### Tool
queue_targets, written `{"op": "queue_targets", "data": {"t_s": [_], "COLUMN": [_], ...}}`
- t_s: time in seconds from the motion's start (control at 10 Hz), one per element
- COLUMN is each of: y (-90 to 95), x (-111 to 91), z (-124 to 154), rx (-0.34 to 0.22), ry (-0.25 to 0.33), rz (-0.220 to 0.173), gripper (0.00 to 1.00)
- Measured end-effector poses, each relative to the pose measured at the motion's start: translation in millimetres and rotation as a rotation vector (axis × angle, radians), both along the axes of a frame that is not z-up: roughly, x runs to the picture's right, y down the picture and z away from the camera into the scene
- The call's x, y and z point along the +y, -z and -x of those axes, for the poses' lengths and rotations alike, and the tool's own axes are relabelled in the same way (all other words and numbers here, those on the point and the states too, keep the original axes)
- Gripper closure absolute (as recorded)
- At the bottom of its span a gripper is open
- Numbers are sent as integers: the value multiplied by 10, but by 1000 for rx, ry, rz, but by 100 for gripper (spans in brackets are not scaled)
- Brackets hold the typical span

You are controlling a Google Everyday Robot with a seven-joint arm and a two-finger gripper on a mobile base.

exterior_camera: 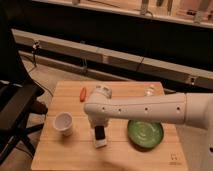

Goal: Place the eraser on the white sponge

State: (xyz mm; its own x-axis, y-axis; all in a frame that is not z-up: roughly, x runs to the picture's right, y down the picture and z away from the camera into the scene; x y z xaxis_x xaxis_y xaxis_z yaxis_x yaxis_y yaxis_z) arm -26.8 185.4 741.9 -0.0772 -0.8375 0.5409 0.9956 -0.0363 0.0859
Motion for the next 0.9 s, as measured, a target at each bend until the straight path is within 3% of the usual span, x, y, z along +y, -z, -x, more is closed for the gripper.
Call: {"op": "queue_targets", "data": {"t_s": [0.3, 0.7, 0.9], "y": [-13, -89, -141], "x": [-11, 61, 155], "z": [29, 12, 43], "rx": [-1, 3, 7], "ry": [0, -29, -32], "rz": [-1, 32, 54], "gripper": [62, 23, 20]}}
